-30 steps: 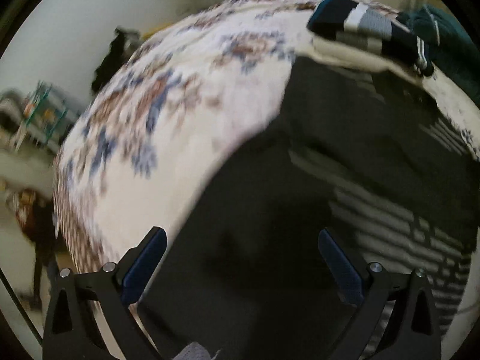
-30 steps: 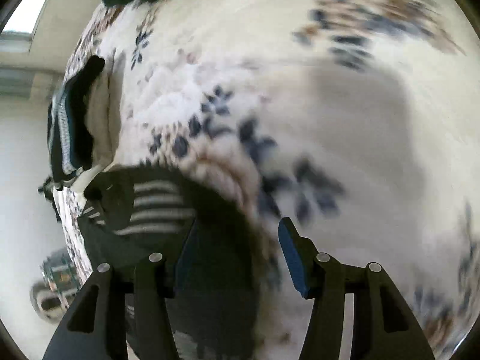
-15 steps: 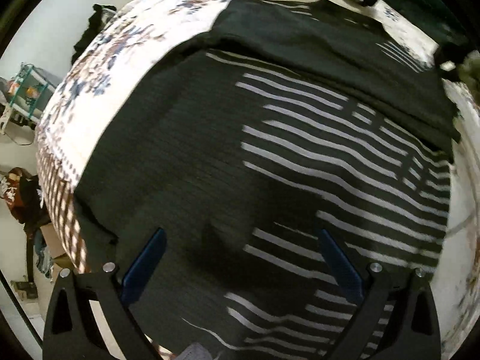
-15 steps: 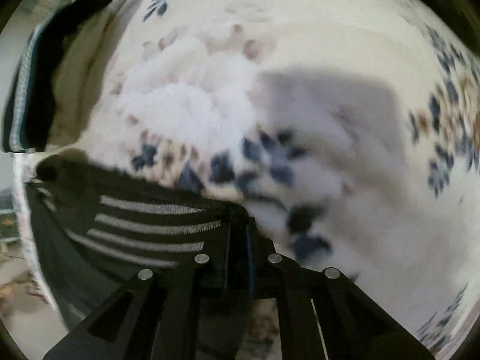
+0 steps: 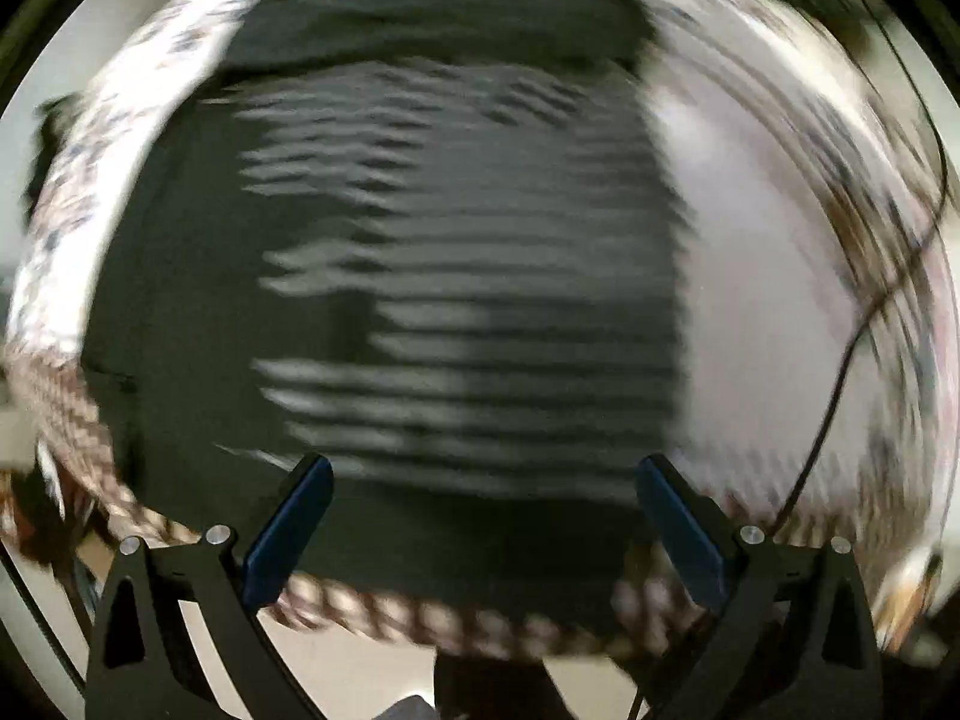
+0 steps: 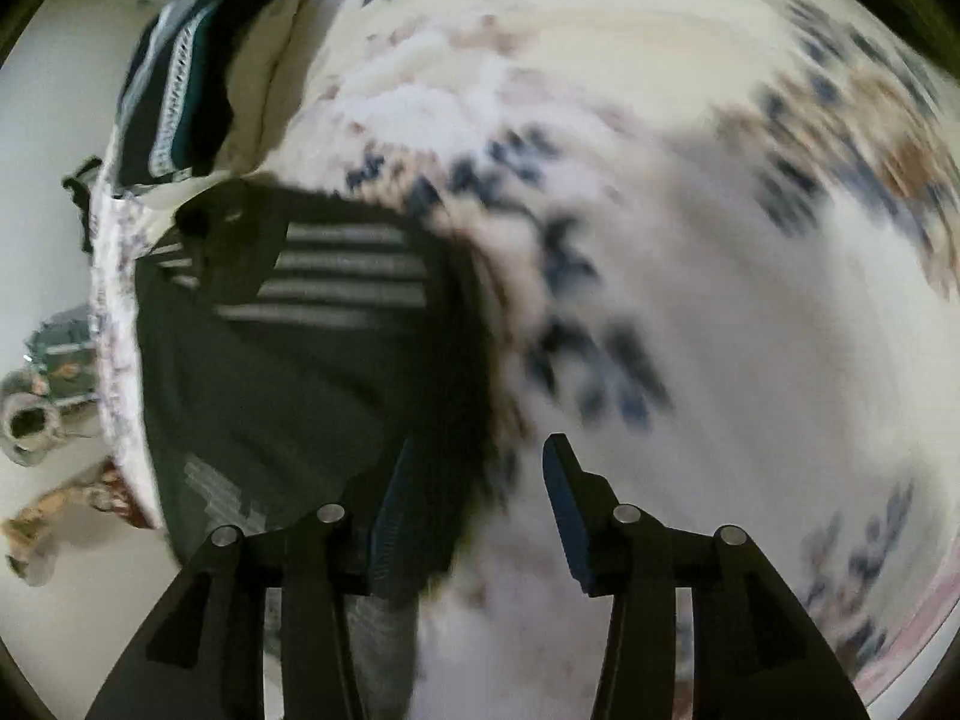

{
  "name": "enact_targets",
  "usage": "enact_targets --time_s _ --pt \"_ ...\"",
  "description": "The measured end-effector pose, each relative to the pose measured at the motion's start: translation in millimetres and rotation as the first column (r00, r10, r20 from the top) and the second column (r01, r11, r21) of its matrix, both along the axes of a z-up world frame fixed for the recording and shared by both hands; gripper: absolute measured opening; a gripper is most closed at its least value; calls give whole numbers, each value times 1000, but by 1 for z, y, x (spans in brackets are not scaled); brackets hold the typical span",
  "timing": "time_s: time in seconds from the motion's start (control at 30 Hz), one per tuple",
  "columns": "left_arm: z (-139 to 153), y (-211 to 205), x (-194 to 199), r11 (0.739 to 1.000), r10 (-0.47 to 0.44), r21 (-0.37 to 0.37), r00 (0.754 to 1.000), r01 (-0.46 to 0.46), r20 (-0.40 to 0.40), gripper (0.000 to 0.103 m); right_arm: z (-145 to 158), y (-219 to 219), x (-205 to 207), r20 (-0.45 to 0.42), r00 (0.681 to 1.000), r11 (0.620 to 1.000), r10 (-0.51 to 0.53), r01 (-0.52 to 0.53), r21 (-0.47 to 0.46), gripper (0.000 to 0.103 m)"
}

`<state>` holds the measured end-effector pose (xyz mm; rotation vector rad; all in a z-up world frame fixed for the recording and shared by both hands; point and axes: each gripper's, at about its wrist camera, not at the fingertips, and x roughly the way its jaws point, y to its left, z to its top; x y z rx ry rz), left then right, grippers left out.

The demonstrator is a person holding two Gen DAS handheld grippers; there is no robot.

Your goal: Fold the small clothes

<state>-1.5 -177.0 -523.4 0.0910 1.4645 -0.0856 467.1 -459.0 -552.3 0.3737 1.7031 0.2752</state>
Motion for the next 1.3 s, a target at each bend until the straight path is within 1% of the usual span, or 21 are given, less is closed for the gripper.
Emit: enact_targets --time_s 0.07,0.13,0.2,0.23,0.27,0.3,0.33,0.4,0.47,0.6,0.67,0.77,0.83,0.87,0.9,0.93,0.97,1.03,1.1,1.23,1.3 --pt "-20 -30 -17 997 -71 4 997 71 -35 103 0 -21 -31 -17 999 1000 -28 28 -5 47" --pt "-53 -55 -24 990 -130 45 987 135 -90 102 -5 -33 -61 -34 998 999 -43 42 -18 47" --pt "-73 -66 -24 982 -153 97 983 163 -105 73 -15 -45 -87 -59 996 998 -64 63 -23 47" --pt "-78 -66 -22 982 -144 111 985 155 -98 53 -16 -47 -103 -67 995 997 -72 71 -20 47" --pt "-77 -64 -20 986 -128 93 989 135 -70 33 -23 -50 -109 -80 993 996 -89 88 -13 47" --pt "-70 -61 -19 990 -119 70 992 121 -32 18 -30 -50 -109 -78 992 995 -99 99 -4 47" --pt "-65 -58 -19 991 -114 70 993 115 -10 7 -34 -50 -107 -74 991 994 -111 112 10 47" --pt "-52 -52 -22 994 -111 28 994 110 23 5 -42 -45 -97 -57 990 990 -130 132 44 47" --pt "-35 -49 -28 993 -118 9 991 118 59 4 -48 -39 -76 -38 986 979 -164 167 119 47" --pt "2 -46 -36 991 -133 16 983 133 127 4 -58 -17 -18 0 978 953 -209 203 226 48" --pt "21 -43 -36 992 -127 19 980 126 156 4 -67 -9 7 -3 971 935 -241 233 268 54" --pt "45 -36 -31 994 -110 13 976 109 186 4 -89 1 39 -47 960 920 -275 277 278 54" --pt "57 -25 -26 995 -93 2 977 95 193 4 -110 13 48 -120 957 919 -264 288 271 54" --pt "60 -21 -23 996 -85 -4 977 87 195 4 -120 21 48 -159 959 926 -235 270 262 53" --pt "61 -19 -21 997 -75 -11 978 79 192 4 -124 27 47 -165 963 937 -215 251 245 46" --pt "64 -14 -20 998 -55 -23 980 61 189 4 -122 31 46 -144 967 949 -210 237 207 5" --pt "64 -8 -19 998 -33 -40 982 41 185 4 -119 35 45 -128 970 958 -206 226 174 6" --pt "65 5 -16 998 14 -65 982 -2 187 4 -98 42 47 -72 977 970 -202 210 123 6" --pt "71 26 -15 992 79 -107 979 -60 190 4 -79 47 50 -58 977 973 -206 211 95 5" --pt "89 73 -18 966 213 -193 954 -173 212 4 -21 82 64 -5 991 991 -133 133 28 5" --pt "95 97 -19 950 268 -223 939 -220 216 4 14 111 72 20 996 996 -90 90 13 5"
